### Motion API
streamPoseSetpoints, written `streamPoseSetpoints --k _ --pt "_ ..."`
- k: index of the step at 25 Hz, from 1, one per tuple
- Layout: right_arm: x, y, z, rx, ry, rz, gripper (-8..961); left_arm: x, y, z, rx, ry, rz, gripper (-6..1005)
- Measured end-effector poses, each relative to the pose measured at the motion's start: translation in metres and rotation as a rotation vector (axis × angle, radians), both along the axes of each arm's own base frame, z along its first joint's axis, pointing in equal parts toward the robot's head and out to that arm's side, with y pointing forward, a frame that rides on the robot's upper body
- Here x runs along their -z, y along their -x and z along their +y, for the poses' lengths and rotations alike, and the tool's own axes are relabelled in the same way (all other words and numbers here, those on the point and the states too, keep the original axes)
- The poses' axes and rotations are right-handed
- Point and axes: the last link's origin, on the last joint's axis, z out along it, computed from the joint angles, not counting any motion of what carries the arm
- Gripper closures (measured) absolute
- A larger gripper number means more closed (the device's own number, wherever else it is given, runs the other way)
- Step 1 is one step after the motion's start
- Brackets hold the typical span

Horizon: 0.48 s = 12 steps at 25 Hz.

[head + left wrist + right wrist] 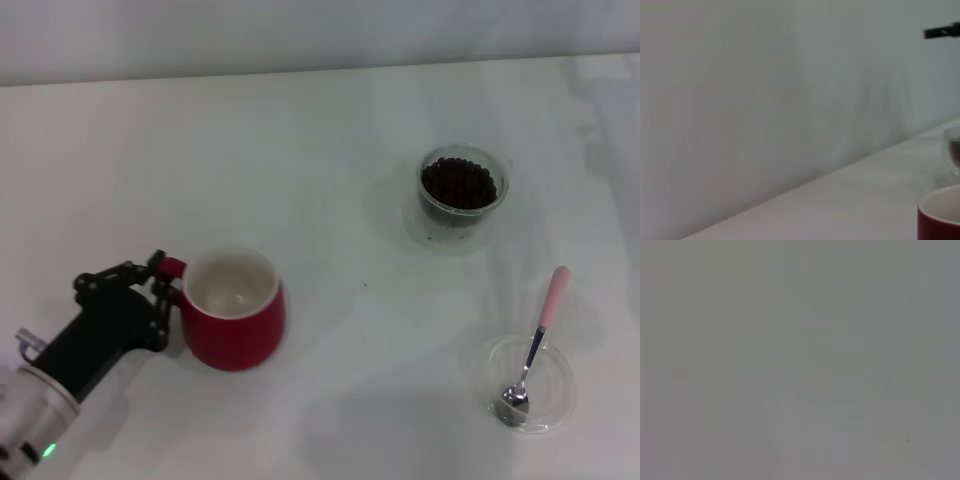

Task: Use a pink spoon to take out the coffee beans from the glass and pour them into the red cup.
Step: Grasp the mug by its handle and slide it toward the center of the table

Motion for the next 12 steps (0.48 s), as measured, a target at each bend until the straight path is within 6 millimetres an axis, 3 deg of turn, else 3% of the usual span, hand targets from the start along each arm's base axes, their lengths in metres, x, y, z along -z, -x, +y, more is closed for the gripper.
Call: streamPoseSetpoints --k 12 --pt "-0.001 0.003 0.003 -0.010 0.000 -0.005 85 0.016 -0.014 0.002 0.048 0.016 0.062 896"
